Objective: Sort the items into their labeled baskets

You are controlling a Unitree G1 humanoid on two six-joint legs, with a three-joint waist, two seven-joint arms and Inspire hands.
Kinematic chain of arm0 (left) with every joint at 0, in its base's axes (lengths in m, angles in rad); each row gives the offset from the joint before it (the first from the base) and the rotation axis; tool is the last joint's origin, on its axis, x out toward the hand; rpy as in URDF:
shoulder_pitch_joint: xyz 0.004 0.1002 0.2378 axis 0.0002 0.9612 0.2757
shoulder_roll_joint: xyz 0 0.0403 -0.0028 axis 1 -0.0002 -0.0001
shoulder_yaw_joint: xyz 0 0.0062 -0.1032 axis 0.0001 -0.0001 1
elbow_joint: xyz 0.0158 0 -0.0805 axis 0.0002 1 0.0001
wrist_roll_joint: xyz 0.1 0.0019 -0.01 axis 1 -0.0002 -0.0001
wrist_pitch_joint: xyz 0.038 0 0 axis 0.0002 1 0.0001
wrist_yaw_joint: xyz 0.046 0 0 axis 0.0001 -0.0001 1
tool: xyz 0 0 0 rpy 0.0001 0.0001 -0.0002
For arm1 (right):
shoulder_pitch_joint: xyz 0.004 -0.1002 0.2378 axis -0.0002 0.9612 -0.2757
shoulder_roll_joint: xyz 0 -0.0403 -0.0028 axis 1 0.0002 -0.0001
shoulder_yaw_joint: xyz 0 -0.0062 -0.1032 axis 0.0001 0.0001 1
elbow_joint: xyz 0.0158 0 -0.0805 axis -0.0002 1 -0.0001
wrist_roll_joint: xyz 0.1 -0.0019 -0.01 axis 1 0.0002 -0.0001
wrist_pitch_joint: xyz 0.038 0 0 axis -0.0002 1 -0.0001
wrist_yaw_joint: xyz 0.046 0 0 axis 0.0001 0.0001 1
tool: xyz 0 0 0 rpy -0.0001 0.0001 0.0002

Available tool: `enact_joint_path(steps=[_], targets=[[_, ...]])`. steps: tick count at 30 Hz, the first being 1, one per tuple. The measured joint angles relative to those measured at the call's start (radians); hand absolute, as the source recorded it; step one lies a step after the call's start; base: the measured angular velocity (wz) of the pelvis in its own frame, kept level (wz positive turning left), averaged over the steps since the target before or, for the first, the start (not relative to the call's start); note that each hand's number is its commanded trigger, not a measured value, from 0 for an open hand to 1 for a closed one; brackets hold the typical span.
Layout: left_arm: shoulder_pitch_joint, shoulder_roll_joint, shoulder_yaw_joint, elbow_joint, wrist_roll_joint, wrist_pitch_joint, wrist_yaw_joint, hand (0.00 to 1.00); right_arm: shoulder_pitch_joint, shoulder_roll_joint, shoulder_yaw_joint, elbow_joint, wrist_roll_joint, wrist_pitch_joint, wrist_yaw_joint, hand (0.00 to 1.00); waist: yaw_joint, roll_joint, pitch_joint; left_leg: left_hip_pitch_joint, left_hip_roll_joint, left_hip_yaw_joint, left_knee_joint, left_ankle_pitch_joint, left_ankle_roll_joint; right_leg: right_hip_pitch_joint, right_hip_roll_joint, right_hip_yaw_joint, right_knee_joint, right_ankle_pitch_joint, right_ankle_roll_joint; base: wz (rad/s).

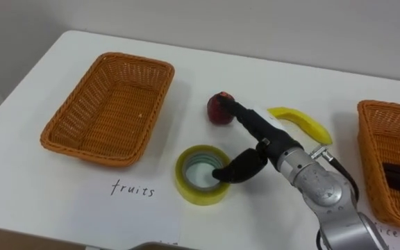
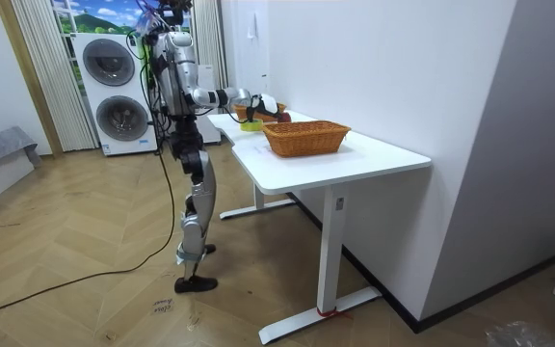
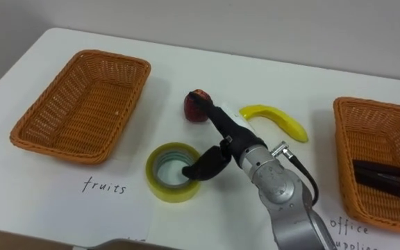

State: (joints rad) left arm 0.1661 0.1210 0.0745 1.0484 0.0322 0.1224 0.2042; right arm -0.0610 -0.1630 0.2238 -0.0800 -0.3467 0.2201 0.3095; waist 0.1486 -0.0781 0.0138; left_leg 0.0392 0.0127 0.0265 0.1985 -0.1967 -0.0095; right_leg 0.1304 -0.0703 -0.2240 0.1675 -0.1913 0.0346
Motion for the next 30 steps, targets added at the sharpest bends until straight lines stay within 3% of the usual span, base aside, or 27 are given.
enact_joint_path(steps=[6,16,26,30], targets=[[-0.001,0.000,-0.001,-0.001,0.000,0.000,0.000,0.00,0.000,0.019,0.001,0.000,-0.040,0.002,0.000,0.00,0.000,-0.001,-0.0005,-0.005,0.000,0.000,0.000,0.000,0.000,-0.005,0.000,0.000,0.000,0.000,0.000,0.00],[0.001,0.002,-0.012,-0.014,-0.002,-0.001,0.013,0.00,0.000,0.034,0.045,-0.005,-0.096,0.022,0.008,0.00,0.001,-0.011,-0.0105,-0.007,-0.001,0.000,-0.002,0.000,0.001,-0.013,-0.001,-0.001,0.000,0.000,0.000,0.00],[0.000,0.000,-0.020,-0.019,0.000,0.000,0.028,0.00,0.000,0.034,0.067,-0.009,-0.096,0.044,0.024,0.00,0.008,-0.008,-0.0093,-0.010,-0.002,-0.002,-0.004,0.001,0.001,-0.013,-0.001,0.001,0.000,0.000,0.000,0.00],[0.000,-0.004,-0.020,-0.030,0.001,0.001,0.032,0.00,0.000,0.034,0.069,-0.010,-0.095,0.061,0.040,0.00,0.029,-0.008,-0.0091,-0.009,-0.002,-0.002,-0.009,0.001,0.002,-0.013,-0.001,0.001,0.000,0.000,0.000,0.00]])
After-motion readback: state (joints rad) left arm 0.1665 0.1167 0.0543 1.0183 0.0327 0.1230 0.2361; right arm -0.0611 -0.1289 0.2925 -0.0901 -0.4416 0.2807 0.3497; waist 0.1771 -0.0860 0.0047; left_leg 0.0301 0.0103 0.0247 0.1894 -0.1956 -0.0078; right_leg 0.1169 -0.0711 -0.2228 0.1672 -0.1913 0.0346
